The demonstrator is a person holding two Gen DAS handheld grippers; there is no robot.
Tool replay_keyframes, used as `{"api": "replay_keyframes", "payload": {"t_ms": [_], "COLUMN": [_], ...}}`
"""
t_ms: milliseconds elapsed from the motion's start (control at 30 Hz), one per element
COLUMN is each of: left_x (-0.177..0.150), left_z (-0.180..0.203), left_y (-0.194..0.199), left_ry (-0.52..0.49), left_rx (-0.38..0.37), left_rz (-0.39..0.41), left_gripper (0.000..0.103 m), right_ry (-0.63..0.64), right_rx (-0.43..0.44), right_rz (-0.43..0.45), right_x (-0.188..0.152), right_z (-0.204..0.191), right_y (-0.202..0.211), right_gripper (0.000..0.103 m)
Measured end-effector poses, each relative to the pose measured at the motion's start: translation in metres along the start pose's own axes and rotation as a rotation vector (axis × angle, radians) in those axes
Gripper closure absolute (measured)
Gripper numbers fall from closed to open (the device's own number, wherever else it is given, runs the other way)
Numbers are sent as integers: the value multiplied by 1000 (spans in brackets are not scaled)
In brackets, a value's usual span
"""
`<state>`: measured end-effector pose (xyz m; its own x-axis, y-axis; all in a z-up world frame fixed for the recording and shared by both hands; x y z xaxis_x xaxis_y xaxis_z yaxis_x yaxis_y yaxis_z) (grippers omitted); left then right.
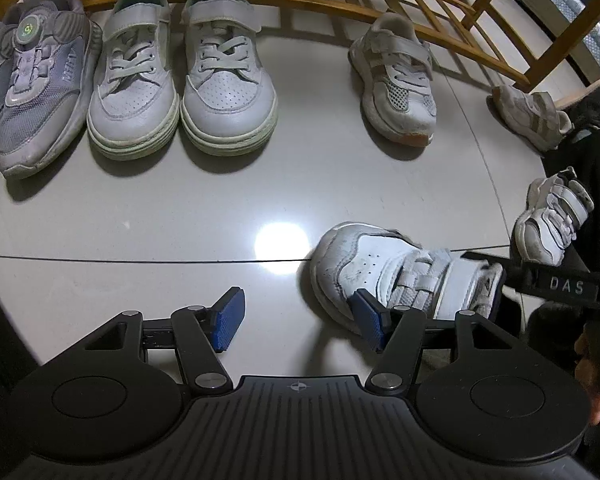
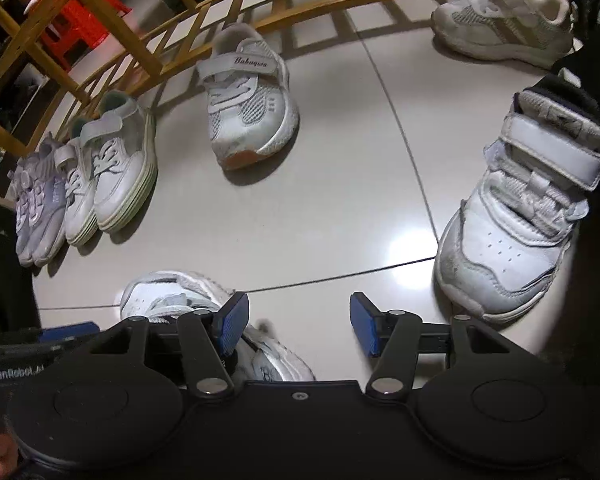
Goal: Organize scattered shoes
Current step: 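Lower the sneaker to the floor and open the right gripper, then close the left gripper on the black-lined sneaker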
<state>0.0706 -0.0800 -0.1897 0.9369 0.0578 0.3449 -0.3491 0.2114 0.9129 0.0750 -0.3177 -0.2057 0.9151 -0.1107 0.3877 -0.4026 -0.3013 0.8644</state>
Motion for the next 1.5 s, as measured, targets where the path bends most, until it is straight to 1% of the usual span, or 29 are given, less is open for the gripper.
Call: {"api": "replay_keyframes", "payload": {"t_ms": [500, 633, 833, 1000, 1167, 1400, 1500], "left_x": [0, 1, 3, 6, 9, 18, 23], "left_z": [-14, -14, -10, -5, -2, 0, 1], "left_y": [4, 5, 13, 15, 8, 11, 10], "left_ry": [51, 50, 46, 32, 14, 14, 29], "left_rx": [31, 43, 27, 20, 36, 26, 23], "left_rz": [13, 18, 35, 36, 22, 32, 29], "left_gripper": [42, 42, 42, 42, 42, 42, 42], "right_ry": [86, 120, 178, 187, 199, 204, 207], "right_rx": [39, 34, 15, 16, 8, 6, 6], "right_rz": [-8, -3, 14, 15, 19, 20, 21], "right_x": [-5, -6, -8, -8, -9, -10, -9], "right_z": [-19, -24, -31, -33, -34, -35, -36], "right_y": [-6, -6, -5, -4, -4, -5, -5], "right_gripper": [43, 43, 40, 38, 35, 34, 33]}}
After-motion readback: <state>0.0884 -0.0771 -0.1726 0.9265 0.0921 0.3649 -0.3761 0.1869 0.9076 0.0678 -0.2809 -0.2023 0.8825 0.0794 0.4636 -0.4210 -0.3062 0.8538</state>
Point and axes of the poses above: each gripper's, at about its wrist camera, not at the fingertips, and y roughly against the way its jaws point, z to its right, x to its top, the point moved 6 cm from there along -y, roughly the way its jaws point, and after that the axes turned 1 degree about y, right-handed, at the moved point
